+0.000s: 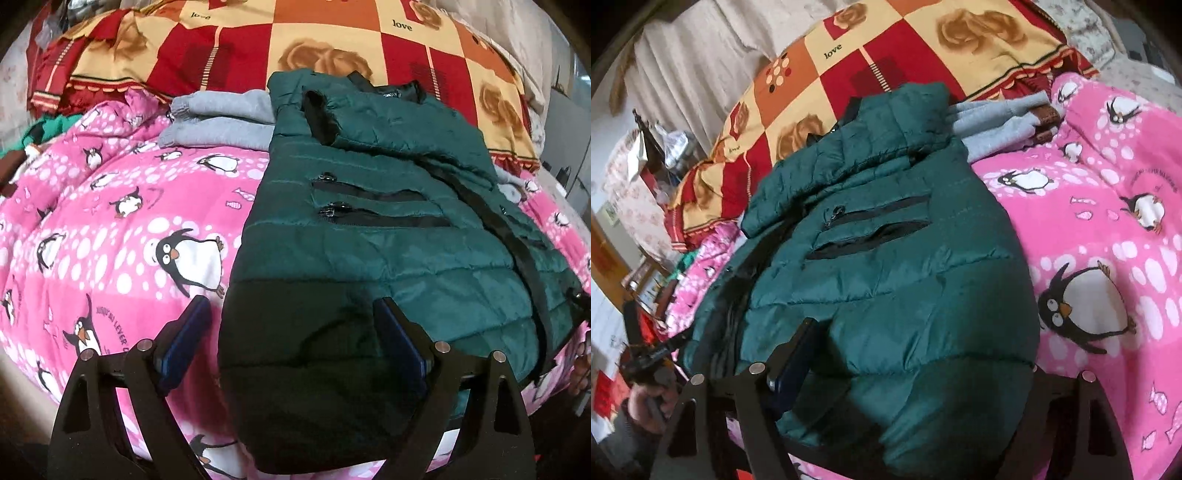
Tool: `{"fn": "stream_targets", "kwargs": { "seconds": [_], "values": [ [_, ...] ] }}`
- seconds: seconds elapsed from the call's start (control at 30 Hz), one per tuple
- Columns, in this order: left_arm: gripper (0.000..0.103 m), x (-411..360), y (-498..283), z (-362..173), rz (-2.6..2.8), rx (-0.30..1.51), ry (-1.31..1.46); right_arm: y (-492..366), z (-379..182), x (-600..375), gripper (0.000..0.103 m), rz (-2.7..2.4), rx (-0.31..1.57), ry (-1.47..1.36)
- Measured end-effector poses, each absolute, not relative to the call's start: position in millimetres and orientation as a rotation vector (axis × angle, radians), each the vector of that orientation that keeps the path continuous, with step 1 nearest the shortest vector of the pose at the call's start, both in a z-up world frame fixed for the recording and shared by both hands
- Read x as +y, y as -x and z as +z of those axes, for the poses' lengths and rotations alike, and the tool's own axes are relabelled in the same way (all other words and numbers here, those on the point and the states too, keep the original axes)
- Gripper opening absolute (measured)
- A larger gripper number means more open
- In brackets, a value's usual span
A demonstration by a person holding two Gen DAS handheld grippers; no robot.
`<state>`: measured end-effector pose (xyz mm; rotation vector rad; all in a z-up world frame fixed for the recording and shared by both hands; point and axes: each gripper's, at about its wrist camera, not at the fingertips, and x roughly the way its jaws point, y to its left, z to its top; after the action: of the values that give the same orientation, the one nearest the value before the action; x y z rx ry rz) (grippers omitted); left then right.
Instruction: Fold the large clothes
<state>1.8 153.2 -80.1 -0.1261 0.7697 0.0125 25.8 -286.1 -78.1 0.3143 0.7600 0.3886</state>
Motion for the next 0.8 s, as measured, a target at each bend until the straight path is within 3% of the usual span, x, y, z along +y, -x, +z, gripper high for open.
{"fn": "stream_targets", "kwargs": {
  "seconds": [0.53, 0.8],
  "values": [
    [0.091, 154, -1, -86, 0.009, 0.77, 0.186, -23, -80, -289, 0.081, 0.39, 0.731, -0.321],
    [0.091, 202, 0, -85, -0.123, 0.744, 0.504, -23, -80, -289, 0.081, 0.385, 0.732, -0.32]
  ]
}}
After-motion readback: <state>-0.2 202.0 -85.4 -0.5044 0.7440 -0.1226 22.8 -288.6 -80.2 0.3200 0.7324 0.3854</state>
